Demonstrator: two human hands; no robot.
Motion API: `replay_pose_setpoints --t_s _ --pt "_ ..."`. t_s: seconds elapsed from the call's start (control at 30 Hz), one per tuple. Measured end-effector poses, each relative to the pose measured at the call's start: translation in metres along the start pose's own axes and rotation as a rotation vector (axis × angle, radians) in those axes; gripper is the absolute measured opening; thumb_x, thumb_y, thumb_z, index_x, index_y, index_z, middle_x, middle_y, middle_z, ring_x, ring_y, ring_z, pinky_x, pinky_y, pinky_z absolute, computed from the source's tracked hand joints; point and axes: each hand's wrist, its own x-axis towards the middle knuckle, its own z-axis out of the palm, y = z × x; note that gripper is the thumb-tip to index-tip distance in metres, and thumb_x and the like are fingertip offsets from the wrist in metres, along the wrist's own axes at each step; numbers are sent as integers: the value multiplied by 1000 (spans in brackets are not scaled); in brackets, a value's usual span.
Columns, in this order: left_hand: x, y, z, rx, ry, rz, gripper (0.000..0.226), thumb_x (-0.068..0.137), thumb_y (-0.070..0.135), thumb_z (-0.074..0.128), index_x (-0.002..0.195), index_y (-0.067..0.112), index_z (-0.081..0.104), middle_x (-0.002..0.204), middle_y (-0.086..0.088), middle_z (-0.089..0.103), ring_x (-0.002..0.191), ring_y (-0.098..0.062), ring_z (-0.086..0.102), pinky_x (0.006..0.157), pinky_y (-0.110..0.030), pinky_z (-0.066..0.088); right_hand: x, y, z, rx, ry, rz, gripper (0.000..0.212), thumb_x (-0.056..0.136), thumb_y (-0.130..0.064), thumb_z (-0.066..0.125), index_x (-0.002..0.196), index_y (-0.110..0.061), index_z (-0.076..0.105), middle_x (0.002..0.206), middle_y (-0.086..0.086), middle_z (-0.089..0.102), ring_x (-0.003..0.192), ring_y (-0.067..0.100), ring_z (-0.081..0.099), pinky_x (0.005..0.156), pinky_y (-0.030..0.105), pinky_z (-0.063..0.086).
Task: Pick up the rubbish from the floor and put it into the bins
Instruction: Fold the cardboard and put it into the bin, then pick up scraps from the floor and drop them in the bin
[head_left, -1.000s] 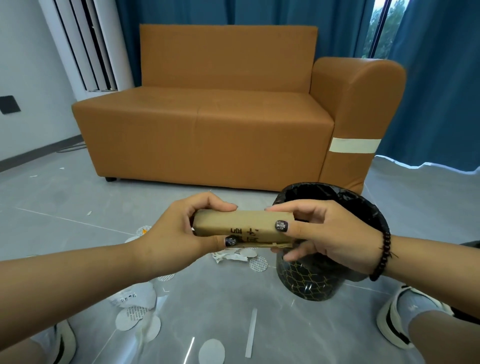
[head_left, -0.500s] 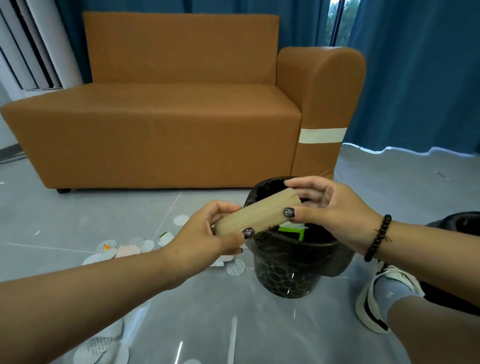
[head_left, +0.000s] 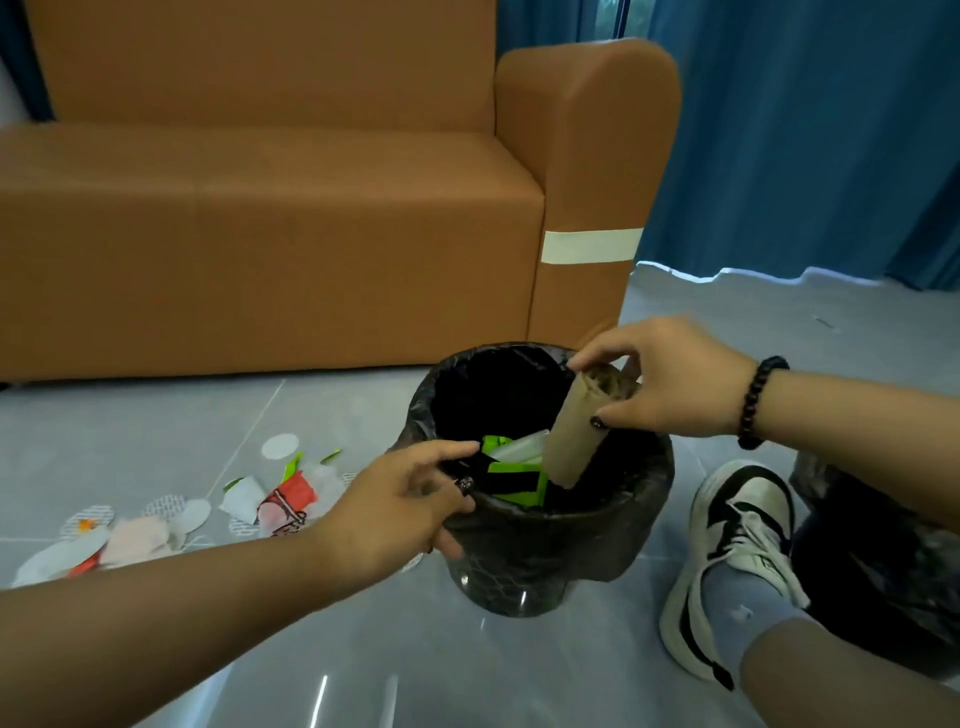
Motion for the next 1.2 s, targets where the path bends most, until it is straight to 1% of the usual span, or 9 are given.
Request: replay_pose_setpoints --t_s 0.17,0.33,0.53,0.67,0.73,0.8,0.9,1.07,1.2 --pt "17 5 16 86 -55 26 12 93 15 58 92 21 69 69 -3 73 47 -19 63 51 -20 47 33 12 38 -144 -237 9 50 75 -26 77 122 -23 57 123 -3 58 109 15 57 90 29 51" --pt "19 -4 27 102 -136 2 6 89 13 65 94 17 64 67 -6 73 50 -14 63 55 -22 51 50 32 78 -107 -342 109 66 76 -21 75 131 -13 39 112 7 60 96 24 61 82 41 56" --pt "19 -8 41 1 -140 -36 12 86 10 67 93 6 57 64 -13 72 46 -13 61 50 -21 49 59 46 100 -236 -414 134 41 76 -28 76 87 -15 39 91 8 54 83 25 56 72 36 53" --pt "19 -7 45 -8 -156 -46 10 88 8 63 95 8 56 65 -11 72 45 -16 60 49 -21 48 66 45 118 -383 -533 65 49 79 -37 72 65 -18 30 71 -1 40 79 21 49 66 29 45" --pt "17 -7 46 -3 -177 -57 12 90 8 61 99 12 55 66 -9 72 44 -15 59 47 -17 45 67 45 128 -469 -603 24 38 86 -35 66 69 -15 38 73 0 42 78 19 49 64 26 43" --pt "12 -6 45 7 -199 -68 20 91 6 59 106 18 53 68 -7 72 44 -15 60 47 -15 43 66 44 134 -496 -688 -16 17 90 -29 60 84 -14 54 86 4 54 80 21 56 75 29 46" --pt "0 -4 39 6 -181 -61 38 91 5 57 121 28 46 66 -4 71 45 -14 60 49 -14 43 62 41 138 -557 -750 -89 33 90 -28 58 115 -6 61 119 11 61 107 27 59 87 32 48" --pt "-21 1 12 20 -92 -35 48 91 4 55 130 30 41 64 -3 70 45 -13 59 50 -17 43 70 32 113 -424 -641 -70 30 88 -15 60 118 -8 57 122 11 57 109 28 57 86 33 49" --pt "-47 1 -16 15 -37 -67 41 91 7 57 124 28 45 62 -3 69 45 -14 59 53 -24 41 64 4 88 -217 -178 -159 20 93 -12 46 107 -18 58 104 3 63 88 21 59 75 40 54"
